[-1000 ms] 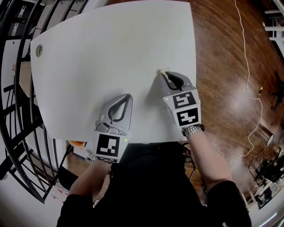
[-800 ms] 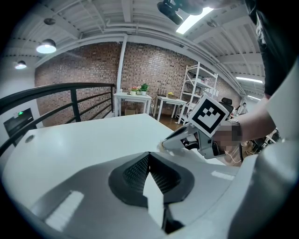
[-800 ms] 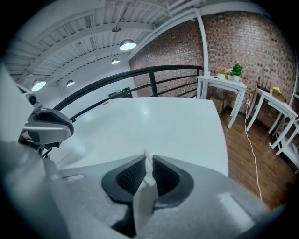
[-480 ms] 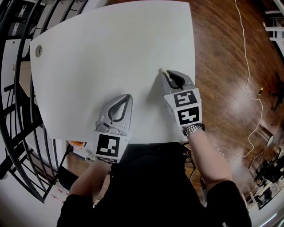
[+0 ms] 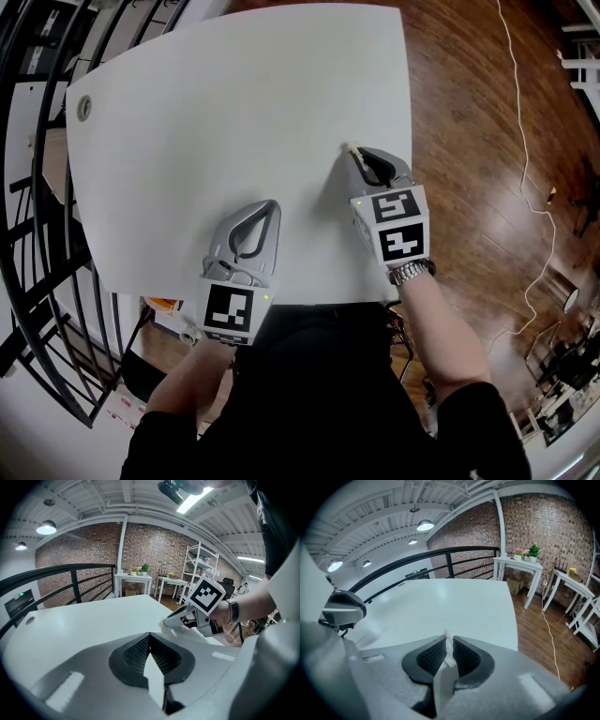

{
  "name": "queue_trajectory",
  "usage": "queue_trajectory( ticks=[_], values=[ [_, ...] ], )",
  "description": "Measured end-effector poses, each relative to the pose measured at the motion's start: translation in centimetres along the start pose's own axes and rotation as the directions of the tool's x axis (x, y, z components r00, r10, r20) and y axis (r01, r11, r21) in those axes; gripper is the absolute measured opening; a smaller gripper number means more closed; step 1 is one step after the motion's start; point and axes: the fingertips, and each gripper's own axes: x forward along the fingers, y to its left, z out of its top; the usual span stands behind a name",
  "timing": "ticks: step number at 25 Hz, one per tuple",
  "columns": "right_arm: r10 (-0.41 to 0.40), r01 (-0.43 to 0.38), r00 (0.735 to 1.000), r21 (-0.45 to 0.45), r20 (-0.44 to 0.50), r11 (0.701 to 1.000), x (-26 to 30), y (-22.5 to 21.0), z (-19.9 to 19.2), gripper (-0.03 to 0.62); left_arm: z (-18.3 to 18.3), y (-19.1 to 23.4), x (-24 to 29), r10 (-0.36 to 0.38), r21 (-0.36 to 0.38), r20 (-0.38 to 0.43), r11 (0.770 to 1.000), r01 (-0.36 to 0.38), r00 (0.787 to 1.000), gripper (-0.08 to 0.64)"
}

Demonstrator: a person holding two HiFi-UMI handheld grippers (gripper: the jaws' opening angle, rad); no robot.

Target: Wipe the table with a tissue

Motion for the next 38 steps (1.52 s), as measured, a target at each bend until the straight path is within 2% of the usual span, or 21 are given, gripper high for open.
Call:
queue_trajectory(
  ticks=[14,23,30,38],
  values=[
    [-0.033,0.033,0.999,0.021,0.005,0.999,-1.1,-2.0,-0.1,0.037,0.4,-0.6,-0.5,0.032,0.010,0.008,0.999,-0.032,0.999,0.017],
    [-0.015,0.015,0.999,-0.002,0.044,1.000,-3.0,-1.9,0.6,0.037,1.7,-1.2,-1.6,0.076,0.026,0.037,0.997,-0.077,0.996,0.016],
    [0.024,-0.021,0.996,-0.040,0.081,0.999,-4.6,0.0,1.6,0.037,3.2,-0.7,-3.9,0.124,0.052,0.069,0.990,-0.128,0.990,0.017],
    [0.052,-0.041,0.990,-0.082,0.128,0.996,-7.0,4.6,2.5,0.037,3.2,0.0,-7.6,0.126,0.084,0.103,0.987,-0.135,0.987,0.016]
  ],
)
